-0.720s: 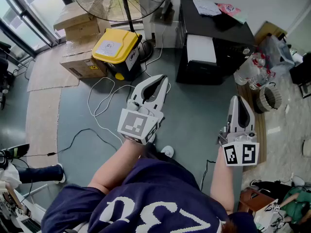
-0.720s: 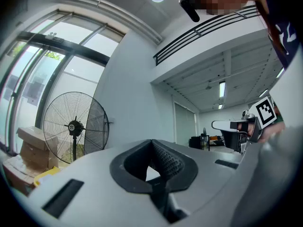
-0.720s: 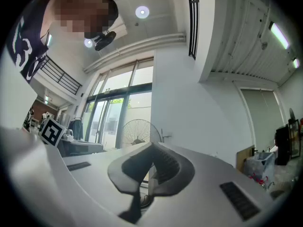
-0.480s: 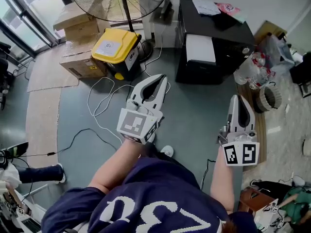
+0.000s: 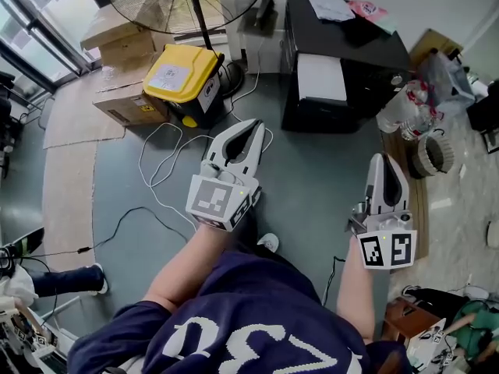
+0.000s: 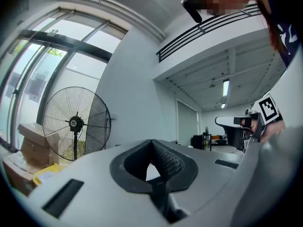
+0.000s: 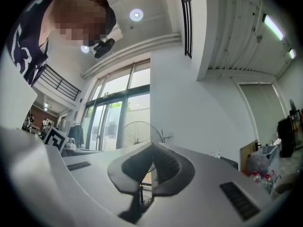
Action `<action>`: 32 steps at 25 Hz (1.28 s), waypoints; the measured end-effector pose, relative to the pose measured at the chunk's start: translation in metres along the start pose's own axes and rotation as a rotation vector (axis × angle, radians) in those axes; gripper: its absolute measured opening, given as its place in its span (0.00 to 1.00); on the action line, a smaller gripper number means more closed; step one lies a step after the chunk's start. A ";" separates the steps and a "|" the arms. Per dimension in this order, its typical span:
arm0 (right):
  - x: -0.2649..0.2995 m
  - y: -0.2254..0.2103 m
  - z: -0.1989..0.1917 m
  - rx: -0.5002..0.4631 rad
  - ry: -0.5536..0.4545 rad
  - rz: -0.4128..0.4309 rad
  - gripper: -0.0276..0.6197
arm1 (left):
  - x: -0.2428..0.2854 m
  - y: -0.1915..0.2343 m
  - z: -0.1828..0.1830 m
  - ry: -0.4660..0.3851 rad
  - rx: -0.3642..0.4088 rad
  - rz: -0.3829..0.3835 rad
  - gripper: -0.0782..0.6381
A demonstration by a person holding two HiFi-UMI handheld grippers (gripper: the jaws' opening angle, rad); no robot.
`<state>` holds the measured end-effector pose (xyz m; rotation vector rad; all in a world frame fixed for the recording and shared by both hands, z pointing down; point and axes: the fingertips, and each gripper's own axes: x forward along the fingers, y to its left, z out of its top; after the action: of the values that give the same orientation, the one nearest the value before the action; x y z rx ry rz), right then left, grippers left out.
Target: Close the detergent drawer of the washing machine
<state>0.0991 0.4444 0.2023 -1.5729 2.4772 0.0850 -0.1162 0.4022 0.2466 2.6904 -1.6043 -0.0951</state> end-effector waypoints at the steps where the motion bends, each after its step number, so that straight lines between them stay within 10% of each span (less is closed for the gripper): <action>1: 0.006 -0.002 -0.002 0.001 0.001 -0.004 0.07 | 0.007 0.004 -0.002 0.002 -0.002 -0.003 0.13; 32: 0.303 -0.155 -0.050 -0.014 0.040 -0.157 0.07 | 0.338 0.154 -0.018 0.038 -0.029 -0.176 0.13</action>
<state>0.1074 0.1008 0.1988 -1.7854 2.3770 0.0470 -0.0899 0.0314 0.2536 2.7877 -1.3426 -0.0673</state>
